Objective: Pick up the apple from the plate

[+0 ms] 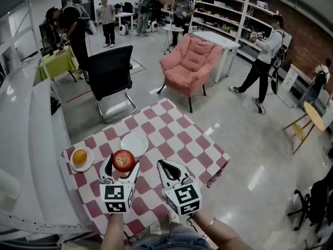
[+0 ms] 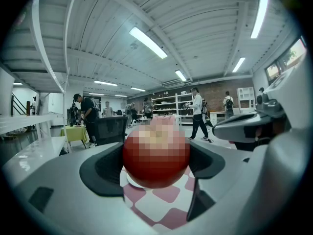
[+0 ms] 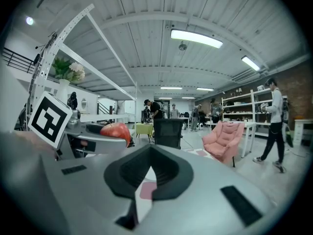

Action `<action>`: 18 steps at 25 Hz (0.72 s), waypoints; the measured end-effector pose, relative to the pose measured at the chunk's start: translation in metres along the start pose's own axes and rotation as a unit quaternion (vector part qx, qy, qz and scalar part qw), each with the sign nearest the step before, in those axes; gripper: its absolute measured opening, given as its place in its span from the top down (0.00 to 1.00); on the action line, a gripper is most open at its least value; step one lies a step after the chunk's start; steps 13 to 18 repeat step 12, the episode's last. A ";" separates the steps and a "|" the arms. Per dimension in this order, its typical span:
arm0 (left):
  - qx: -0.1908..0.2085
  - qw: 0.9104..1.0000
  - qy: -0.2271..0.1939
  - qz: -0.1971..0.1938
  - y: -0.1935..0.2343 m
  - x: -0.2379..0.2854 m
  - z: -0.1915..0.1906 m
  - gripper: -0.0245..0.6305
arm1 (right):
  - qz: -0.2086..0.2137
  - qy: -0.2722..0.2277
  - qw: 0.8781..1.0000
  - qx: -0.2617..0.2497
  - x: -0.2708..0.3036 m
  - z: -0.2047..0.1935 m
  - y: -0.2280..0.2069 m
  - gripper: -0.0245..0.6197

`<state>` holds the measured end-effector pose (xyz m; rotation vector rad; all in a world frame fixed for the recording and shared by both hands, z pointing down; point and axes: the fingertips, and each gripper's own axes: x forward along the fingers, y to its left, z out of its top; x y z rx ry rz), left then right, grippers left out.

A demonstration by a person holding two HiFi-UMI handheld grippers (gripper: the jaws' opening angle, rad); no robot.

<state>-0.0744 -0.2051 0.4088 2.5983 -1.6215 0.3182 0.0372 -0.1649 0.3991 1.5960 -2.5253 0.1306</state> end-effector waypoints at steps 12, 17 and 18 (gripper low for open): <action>-0.004 1.000 0.000 0.001 0.005 0.000 -0.002 0.34 | 0.001 -0.002 1.000 -0.002 0.002 0.000 0.004 0.95; -0.004 1.000 0.000 0.001 0.005 0.000 -0.002 0.34 | 0.001 -0.002 1.000 -0.002 0.002 0.000 0.004 0.95; -0.004 1.000 0.000 0.001 0.005 0.000 -0.002 0.34 | 0.001 -0.002 1.000 -0.002 0.002 0.000 0.004 0.95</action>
